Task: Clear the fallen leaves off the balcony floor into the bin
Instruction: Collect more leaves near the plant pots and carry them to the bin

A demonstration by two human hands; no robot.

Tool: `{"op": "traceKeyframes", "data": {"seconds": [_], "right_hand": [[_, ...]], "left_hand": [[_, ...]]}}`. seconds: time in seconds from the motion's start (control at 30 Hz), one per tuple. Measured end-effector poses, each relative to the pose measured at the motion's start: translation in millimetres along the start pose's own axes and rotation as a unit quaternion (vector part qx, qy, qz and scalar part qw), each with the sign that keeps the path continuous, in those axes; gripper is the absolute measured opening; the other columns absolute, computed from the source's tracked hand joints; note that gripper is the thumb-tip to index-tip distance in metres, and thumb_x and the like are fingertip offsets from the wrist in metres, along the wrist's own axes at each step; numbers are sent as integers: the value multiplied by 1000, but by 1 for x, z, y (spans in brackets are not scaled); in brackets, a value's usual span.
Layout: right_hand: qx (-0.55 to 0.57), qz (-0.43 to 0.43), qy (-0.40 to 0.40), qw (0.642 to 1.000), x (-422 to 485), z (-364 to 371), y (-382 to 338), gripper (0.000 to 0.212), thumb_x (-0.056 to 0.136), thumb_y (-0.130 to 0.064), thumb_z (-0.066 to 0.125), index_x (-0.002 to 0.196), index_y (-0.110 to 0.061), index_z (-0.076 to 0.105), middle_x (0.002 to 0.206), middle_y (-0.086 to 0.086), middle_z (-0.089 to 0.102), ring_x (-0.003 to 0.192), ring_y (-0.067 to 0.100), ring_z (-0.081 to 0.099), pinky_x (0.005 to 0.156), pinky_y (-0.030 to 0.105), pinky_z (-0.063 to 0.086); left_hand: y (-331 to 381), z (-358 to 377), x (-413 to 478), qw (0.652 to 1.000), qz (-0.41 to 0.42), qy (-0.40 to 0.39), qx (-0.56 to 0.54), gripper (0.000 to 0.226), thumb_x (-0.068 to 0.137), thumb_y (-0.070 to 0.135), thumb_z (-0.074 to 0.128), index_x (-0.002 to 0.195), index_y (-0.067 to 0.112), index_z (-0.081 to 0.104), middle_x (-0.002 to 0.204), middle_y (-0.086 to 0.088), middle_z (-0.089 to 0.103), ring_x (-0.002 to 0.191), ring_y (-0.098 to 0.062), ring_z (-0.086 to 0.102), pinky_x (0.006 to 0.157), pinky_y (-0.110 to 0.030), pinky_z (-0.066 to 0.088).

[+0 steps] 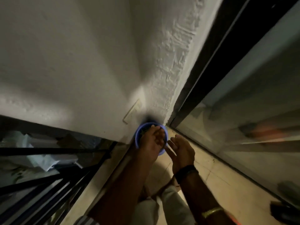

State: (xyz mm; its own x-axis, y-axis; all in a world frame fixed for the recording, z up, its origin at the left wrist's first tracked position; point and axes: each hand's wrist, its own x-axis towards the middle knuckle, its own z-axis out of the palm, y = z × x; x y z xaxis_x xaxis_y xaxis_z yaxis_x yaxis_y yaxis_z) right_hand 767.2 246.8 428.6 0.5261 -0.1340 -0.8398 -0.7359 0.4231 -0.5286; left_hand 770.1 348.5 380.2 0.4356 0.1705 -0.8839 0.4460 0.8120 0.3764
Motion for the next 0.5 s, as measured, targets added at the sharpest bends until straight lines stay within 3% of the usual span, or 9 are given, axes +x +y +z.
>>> {"op": "traceKeyframes", "data": {"seconds": [0.07,0.1,0.17,0.27,0.37,0.5], "right_hand": [[4,-13,-27,1000,-27,-11,-21,17,95,-4,57,108,-5,68,94,14,70,94,31,67,88,51,55],[-2,-28,-22,999,-40,-14,-34,16,95,-3,56,106,-6,68,93,13,70,91,29,66,86,49,55],[15,-61,-21,998,-65,-20,-57,14,96,-3,56,99,-10,68,94,10,69,89,24,65,83,45,56],[38,-115,-8,993,-96,-37,-73,15,96,-5,55,96,-14,67,96,9,69,92,24,64,77,40,55],[61,-173,26,983,-132,-53,-82,17,96,-6,56,97,-17,68,94,6,70,90,22,65,70,36,56],[104,-255,84,958,-186,-80,-76,17,94,-7,61,101,-20,70,93,3,70,83,17,65,67,35,55]], "left_hand": [[7,22,-33,999,-9,-31,15,34,89,33,68,113,8,70,104,-13,71,98,-27,67,89,-39,52],[10,33,-49,998,-4,-49,26,25,86,32,71,100,12,71,90,-7,69,78,-19,64,74,-33,50],[18,56,-82,995,9,-83,48,13,87,29,69,90,17,67,77,2,63,57,-9,52,55,-22,37],[21,82,-133,986,48,-108,120,9,92,25,63,95,17,66,73,3,60,47,-6,44,38,-18,29],[14,91,-177,962,74,-149,217,7,92,22,61,94,18,67,74,3,61,48,-6,41,36,-18,25],[4,84,-230,904,136,-201,352,7,93,19,60,95,15,65,76,2,62,45,-7,40,34,-17,22]]}}
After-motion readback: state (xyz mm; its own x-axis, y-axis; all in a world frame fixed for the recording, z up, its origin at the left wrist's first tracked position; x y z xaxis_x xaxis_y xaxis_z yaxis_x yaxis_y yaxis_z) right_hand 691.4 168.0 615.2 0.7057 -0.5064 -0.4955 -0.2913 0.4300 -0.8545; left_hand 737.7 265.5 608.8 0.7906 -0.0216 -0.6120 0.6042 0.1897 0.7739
